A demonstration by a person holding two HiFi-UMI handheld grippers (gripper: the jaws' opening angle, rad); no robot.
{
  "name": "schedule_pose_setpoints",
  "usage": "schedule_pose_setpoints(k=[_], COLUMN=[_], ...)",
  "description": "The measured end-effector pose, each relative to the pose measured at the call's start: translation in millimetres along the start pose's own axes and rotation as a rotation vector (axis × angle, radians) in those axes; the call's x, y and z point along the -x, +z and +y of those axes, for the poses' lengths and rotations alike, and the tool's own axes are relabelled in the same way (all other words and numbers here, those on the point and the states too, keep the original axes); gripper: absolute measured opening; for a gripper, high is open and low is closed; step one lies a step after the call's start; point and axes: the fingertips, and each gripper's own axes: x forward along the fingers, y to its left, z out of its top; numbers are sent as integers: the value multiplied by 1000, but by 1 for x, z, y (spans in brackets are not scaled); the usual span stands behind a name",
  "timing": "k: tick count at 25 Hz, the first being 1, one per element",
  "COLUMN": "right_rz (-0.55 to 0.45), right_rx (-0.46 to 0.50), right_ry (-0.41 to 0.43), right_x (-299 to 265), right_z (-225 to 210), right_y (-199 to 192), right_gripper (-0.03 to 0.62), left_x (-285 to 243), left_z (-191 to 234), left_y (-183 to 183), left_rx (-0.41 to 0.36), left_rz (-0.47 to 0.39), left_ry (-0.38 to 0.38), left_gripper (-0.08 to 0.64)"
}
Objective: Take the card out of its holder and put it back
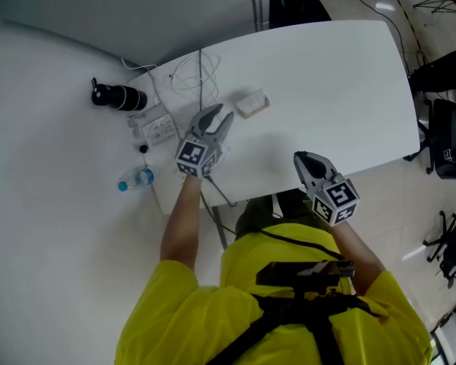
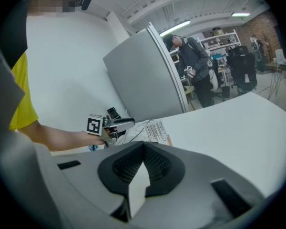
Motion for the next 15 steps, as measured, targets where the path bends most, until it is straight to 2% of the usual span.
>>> schedule_pose_setpoints(k=[4, 6, 9, 11, 15], right_rz=[-67, -102, -151, -177, -225], right_rx=[47, 72, 111, 127, 147], right_ry=[12, 22, 48, 61, 70], right_x=[6, 11, 19, 27, 44], right_z=[3, 8, 17, 22, 30], right_y=[35, 53, 78, 90, 112], right_gripper=[5, 5, 5, 5, 5], left_x=[61, 89, 121, 140, 164], left_z=[-15, -23, -33, -42, -62], left_y=[60, 82, 108, 121, 142], left_rx=[-52, -52, -3, 37, 111], left_rz=[-73, -96, -109, -133, -186], left_ry=[166, 240, 349, 408, 439], left_gripper=[135, 115, 112, 60, 46])
